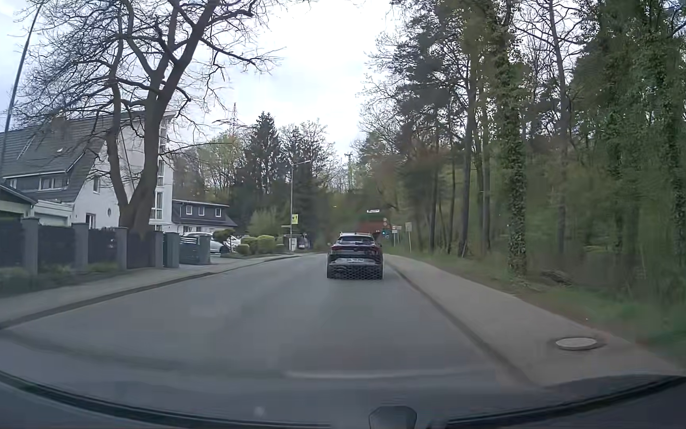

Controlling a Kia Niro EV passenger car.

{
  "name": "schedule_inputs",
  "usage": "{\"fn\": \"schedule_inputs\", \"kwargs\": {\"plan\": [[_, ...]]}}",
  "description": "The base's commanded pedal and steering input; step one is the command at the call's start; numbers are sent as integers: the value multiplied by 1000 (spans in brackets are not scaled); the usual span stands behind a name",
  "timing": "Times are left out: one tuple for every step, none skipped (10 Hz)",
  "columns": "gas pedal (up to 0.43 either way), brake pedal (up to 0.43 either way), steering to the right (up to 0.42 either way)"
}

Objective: Follow the waypoints while adhering to traffic rules and regulations

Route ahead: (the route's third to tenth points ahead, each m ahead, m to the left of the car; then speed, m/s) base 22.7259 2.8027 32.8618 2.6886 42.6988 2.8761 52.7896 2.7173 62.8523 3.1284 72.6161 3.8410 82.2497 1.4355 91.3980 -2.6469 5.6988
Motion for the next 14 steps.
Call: {"fn": "schedule_inputs", "kwargs": {"plan": [[228,0,-1],[240,0,-1],[248,0,-1],[280,0,2],[280,0,3],[280,0,2],[280,0,2],[280,0,-1],[280,0,-2],[280,0,-2],[280,0,-2],[280,0,-2],[280,0,-3],[280,0,-2]]}}
